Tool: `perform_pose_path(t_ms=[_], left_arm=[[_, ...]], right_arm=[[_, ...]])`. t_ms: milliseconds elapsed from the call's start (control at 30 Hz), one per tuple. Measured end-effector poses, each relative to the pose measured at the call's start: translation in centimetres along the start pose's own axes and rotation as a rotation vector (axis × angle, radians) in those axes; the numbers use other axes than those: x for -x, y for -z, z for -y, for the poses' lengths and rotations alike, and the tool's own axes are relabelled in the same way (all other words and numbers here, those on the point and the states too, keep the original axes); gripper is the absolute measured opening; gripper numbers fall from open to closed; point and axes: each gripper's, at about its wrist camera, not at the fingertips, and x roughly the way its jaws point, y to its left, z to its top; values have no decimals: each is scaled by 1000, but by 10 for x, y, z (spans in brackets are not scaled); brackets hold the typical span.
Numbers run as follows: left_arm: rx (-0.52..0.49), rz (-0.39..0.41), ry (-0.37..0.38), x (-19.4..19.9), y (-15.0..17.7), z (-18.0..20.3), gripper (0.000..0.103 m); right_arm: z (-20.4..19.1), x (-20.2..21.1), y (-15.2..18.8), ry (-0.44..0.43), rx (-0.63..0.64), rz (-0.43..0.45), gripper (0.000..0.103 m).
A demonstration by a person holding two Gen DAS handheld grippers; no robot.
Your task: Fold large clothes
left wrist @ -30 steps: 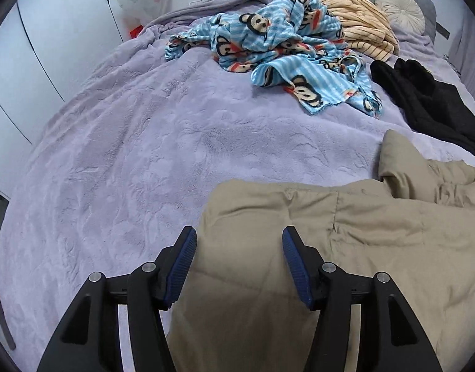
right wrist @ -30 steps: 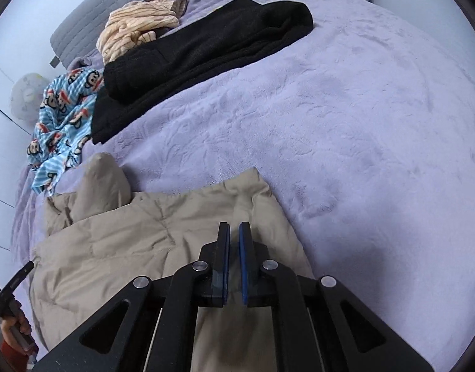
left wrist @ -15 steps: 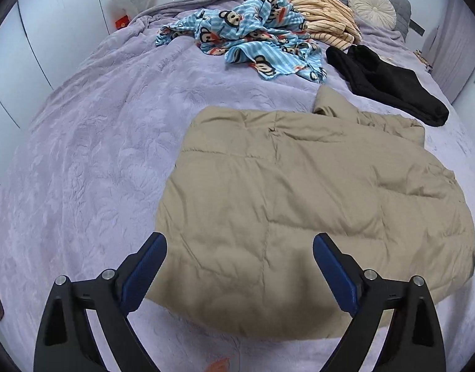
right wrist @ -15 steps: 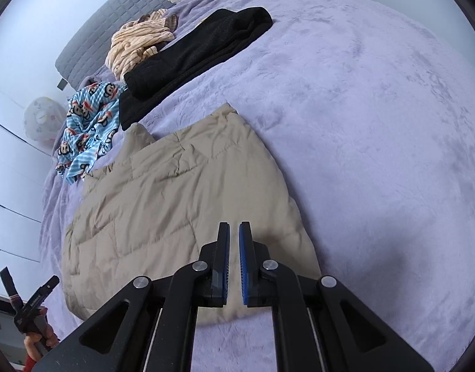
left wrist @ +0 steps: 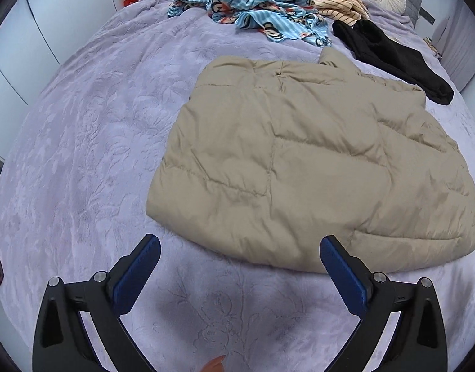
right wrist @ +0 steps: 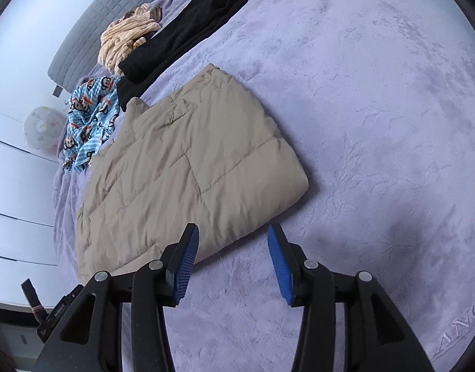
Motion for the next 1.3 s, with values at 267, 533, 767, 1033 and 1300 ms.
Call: perform_pose_path(t_ms=[267, 533, 767, 1033, 1300], left_arm=[[75, -71, 29, -20, 16, -14, 103], [224, -78, 108, -38, 12, -52, 103], [416, -95, 494, -58, 17, -78, 103], [425, -100, 521, -97, -20, -64, 103], [579, -44, 515, -117, -32, -66, 68]], right_arm=[[4, -27, 10, -112, -67, -50, 89], [15, -75, 5, -235, -227, -130, 91], [21, -95, 10, -284, -279, -171, 91], [3, -124, 2, -420, -341, -174, 92], [-4, -160, -12, -453, -399, -191, 92]])
